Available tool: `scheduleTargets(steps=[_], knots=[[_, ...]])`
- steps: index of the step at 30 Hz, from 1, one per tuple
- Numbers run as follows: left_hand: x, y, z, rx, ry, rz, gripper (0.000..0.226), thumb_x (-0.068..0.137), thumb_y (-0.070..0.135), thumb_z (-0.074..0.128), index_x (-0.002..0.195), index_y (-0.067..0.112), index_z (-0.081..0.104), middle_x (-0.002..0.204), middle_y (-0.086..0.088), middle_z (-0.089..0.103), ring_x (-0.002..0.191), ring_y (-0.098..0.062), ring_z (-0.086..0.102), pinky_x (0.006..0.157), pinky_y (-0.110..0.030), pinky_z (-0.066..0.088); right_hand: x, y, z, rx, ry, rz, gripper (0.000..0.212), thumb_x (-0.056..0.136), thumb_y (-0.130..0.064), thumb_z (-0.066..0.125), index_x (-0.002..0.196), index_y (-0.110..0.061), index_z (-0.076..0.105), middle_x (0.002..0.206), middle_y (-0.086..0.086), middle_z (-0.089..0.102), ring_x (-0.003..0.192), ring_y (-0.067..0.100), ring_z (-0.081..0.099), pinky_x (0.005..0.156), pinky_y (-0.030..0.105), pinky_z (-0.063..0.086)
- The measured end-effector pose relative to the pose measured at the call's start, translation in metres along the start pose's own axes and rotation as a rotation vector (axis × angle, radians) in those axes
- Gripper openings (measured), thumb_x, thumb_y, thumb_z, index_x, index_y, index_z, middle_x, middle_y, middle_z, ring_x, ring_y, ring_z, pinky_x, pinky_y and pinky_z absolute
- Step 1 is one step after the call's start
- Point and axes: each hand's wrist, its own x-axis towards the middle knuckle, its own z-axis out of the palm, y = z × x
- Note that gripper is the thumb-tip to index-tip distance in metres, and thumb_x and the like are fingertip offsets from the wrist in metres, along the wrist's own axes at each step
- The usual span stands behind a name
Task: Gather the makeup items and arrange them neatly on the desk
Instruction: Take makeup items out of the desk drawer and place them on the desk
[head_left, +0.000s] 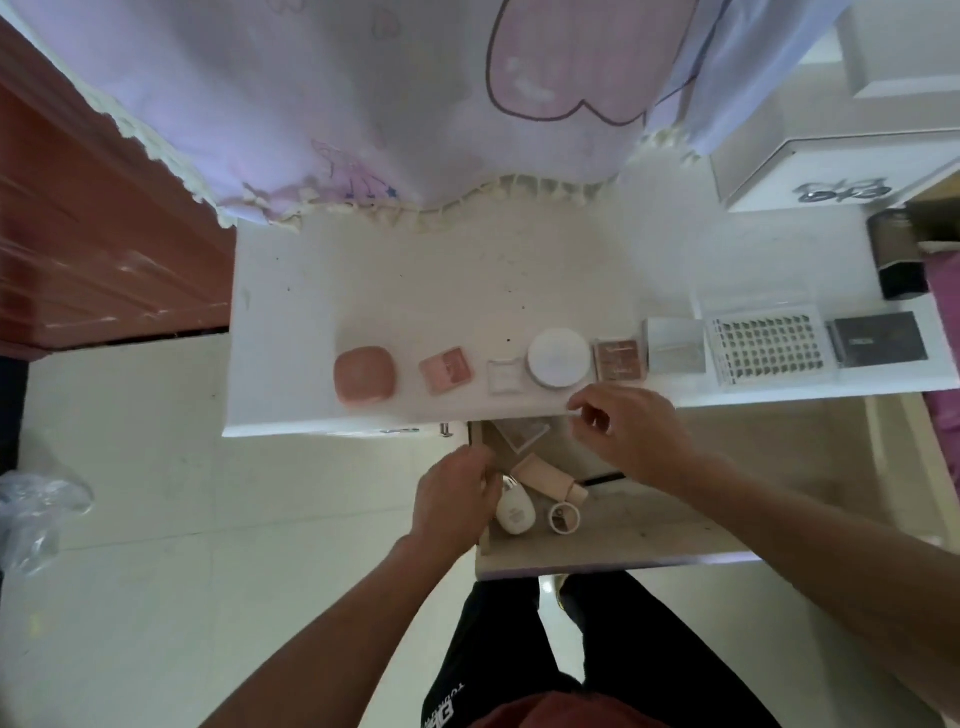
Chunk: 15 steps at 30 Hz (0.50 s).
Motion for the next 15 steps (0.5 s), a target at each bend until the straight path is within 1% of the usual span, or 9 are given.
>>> scheduleTargets(steps=[1,2,5,7,10,12,15], knots=[[-0.003,0.005,0.015,-0.009,-0.064,-0.049,0.014,0.09,0.028,0.056,0.099,0.019,0.062,0.095,-0.001,0.066,0.091,-0.023,0.062,0.074,-0.032,0.045,-0.014,0.012,0.01,0.016,-0.037,0.032,0.012,0.091,-0.029,0.062,0.097,-0.02,0.068,0.081,-0.008,0.064,0.067,0.01,0.057,0.064,0.028,0.047],[-0.005,0.009,0.031,-0.013,-0.124,-0.101,0.018,0.089,0.029,0.057,0.103,0.02,0.062,0.1,-0.003,0.068,0.095,-0.025,0.062,0.075,-0.032,0.046,-0.025,0.025,0.021,0.022,-0.094,0.084,0.013,0.091,-0.029,0.061,0.096,-0.019,0.067,0.081,-0.007,0.063,0.069,0.013,0.057,0.065,0.029,0.046],[-0.005,0.015,0.073,-0.065,-0.244,-0.294,0.039,0.088,0.027,0.06,0.125,0.015,0.057,0.118,-0.011,0.065,0.109,-0.031,0.059,0.086,-0.032,0.045,-0.045,0.069,0.055,-0.098,-0.323,0.247,0.021,0.093,-0.032,0.056,0.109,-0.019,0.062,0.1,0.0,0.066,0.091,0.022,0.062,0.074,0.032,0.045],[-0.003,0.016,0.093,-0.097,-0.255,-0.416,0.042,0.089,0.025,0.058,0.128,0.01,0.053,0.122,-0.015,0.062,0.114,-0.034,0.056,0.088,-0.034,0.044,-0.048,0.092,0.073,-0.162,-0.424,0.285,0.023,0.095,-0.031,0.053,0.114,-0.018,0.057,0.11,0.004,0.065,0.101,0.025,0.061,0.078,0.034,0.046],[0.005,0.015,0.117,-0.107,-0.201,-0.527,0.041,0.09,0.021,0.055,0.127,0.007,0.045,0.123,-0.018,0.058,0.114,-0.038,0.054,0.088,-0.038,0.043,-0.04,0.109,0.098,-0.175,-0.442,0.261,0.021,0.096,-0.031,0.053,0.112,-0.016,0.055,0.111,0.004,0.064,0.104,0.027,0.061,0.079,0.035,0.048],[0.011,0.014,0.129,-0.087,-0.154,-0.536,0.044,0.091,0.019,0.053,0.131,0.007,0.04,0.125,-0.019,0.055,0.114,-0.039,0.053,0.088,-0.04,0.042,-0.029,0.11,0.116,-0.173,-0.403,0.209,0.025,0.095,-0.032,0.055,0.115,-0.017,0.055,0.114,0.006,0.062,0.106,0.028,0.06,0.077,0.034,0.045],[0.018,0.013,0.139,-0.074,-0.083,-0.52,0.044,0.09,0.013,0.052,0.132,0.008,0.04,0.124,-0.02,0.055,0.113,-0.04,0.053,0.086,-0.04,0.042,-0.014,0.1,0.141,-0.106,-0.413,0.168,0.051,0.089,-0.043,0.062,0.13,-0.017,0.048,0.125,0.008,0.057,0.115,0.03,0.055,0.084,0.037,0.045]])
